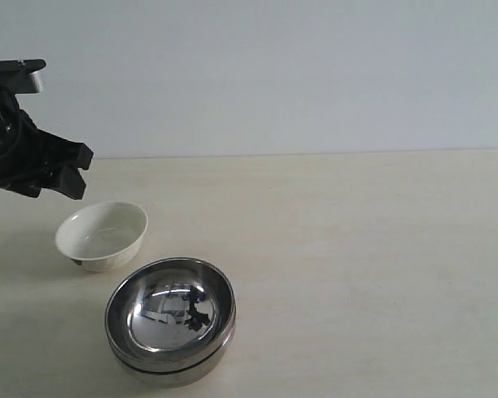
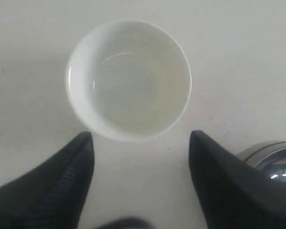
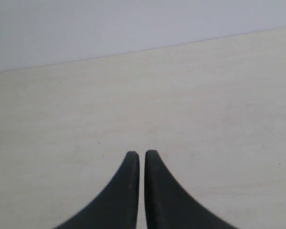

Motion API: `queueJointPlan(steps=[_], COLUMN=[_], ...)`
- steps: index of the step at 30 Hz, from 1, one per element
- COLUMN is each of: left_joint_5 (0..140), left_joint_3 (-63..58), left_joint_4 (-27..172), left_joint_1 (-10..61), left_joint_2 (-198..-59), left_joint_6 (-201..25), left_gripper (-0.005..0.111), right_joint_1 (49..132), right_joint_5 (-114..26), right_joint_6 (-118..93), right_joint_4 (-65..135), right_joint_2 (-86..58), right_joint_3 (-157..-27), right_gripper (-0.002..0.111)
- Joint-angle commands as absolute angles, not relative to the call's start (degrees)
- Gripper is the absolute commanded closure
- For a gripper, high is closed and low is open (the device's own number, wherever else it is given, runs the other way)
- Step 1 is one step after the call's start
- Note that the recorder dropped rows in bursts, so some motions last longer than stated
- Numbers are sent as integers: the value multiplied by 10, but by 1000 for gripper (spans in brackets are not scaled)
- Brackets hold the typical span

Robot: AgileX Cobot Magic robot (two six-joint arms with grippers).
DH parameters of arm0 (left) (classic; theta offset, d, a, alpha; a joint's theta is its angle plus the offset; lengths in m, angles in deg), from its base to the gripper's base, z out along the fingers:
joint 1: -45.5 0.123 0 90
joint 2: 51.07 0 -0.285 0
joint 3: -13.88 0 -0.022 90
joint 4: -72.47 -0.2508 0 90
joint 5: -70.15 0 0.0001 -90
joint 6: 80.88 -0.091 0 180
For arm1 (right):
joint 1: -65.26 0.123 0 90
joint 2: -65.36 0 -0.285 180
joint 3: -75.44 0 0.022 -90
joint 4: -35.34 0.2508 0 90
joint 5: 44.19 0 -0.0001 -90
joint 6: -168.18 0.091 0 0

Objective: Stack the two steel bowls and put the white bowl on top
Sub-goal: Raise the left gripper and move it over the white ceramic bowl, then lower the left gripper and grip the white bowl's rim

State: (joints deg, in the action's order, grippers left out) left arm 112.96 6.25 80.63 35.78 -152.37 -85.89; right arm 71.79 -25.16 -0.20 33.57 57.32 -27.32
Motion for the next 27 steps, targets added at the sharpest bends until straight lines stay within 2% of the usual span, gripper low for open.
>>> queueJointPlan(steps=[1, 6, 15, 27], left_joint_5=[1128, 1139, 1166, 1150], left_joint_3=[67, 80, 184, 230], left_joint_4=[804, 803, 803, 778], left_joint_1=[378, 404, 404, 404], left_joint_2=[-1532, -1589, -1672, -1770], left_joint_6=[-843, -851, -855, -858], left_gripper=[51, 51, 51, 51], right_joint_1=[716, 716, 716, 716], right_joint_5=[-257, -257, -257, -257], right_joint_6=[-2, -2, -2, -2], right_joint_4=[332, 332, 332, 332], right_joint_2=[576, 576, 576, 576], right_joint_3=[-273, -273, -273, -273], right_gripper=[108, 108, 108, 108])
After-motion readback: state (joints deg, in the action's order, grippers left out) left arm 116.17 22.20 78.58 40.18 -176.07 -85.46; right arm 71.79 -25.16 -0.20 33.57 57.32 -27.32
